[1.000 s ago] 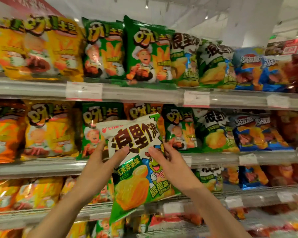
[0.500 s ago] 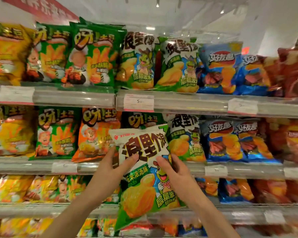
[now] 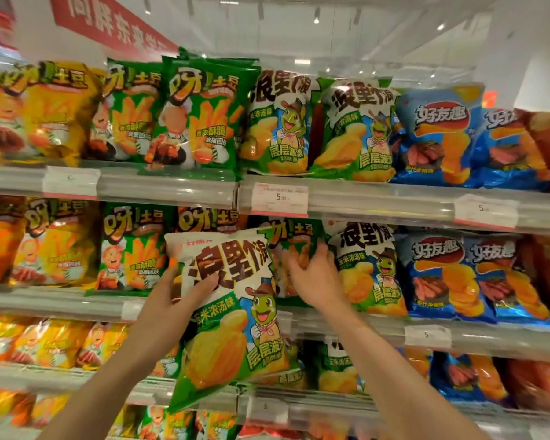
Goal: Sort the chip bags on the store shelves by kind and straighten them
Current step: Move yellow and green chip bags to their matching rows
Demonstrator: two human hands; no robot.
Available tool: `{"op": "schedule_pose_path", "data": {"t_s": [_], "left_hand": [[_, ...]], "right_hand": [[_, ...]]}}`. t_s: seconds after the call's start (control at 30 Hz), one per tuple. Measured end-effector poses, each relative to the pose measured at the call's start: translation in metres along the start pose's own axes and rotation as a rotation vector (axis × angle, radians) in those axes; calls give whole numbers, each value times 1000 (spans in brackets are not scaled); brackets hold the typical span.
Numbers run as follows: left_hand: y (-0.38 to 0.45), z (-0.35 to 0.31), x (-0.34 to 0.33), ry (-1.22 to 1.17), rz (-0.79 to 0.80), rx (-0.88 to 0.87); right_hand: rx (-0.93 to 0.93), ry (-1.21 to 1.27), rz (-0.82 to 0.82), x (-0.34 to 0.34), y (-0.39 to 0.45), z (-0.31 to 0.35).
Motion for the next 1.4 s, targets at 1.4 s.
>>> {"op": "schedule_pose_path", "data": {"t_s": [1.4], "left_hand": [[33, -5, 2, 75, -7, -71]], "right_hand": [[-71, -220, -112, 75, -35, -16]]}}
Point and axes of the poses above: each hand's wrist, its own y-axis towards the middle knuckle, its own x-axis out of the back of the hand, z = x × y, the point moved 7 cm from there along y, towards the middle knuckle, and after that the axes turned 14 degrees about z, right-handed, at the moved point
